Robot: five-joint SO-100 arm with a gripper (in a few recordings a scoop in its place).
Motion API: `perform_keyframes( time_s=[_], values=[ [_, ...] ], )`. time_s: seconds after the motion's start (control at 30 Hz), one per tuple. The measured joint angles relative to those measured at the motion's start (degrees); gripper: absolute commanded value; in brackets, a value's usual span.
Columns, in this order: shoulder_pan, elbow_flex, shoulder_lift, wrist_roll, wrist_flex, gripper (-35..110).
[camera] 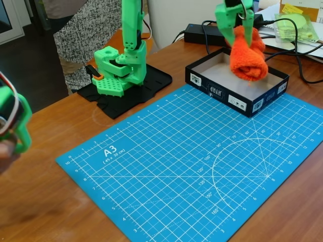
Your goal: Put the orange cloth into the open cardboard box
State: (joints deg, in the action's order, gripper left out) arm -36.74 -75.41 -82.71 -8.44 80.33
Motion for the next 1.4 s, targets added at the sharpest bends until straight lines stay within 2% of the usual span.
perform_keyframes(
  time_s=[0.4,0.5,0.57,0.6,0.9,1.17,1.4],
  values=[
    [0.09,-6.42,6.15,-2.02,-9.14,0],
    [0.35,-7.47,8.88,-2.20,-10.63,14],
    [0.53,-7.38,10.11,-2.20,-10.72,36],
    [0.53,-7.29,10.11,-2.20,-10.46,39],
    [0.44,-1.93,9.84,-1.76,-4.57,40],
    [1.67,15.29,9.76,-1.14,10.63,40],
    [9.05,14.24,-6.42,-0.97,13.36,40]
  ],
)
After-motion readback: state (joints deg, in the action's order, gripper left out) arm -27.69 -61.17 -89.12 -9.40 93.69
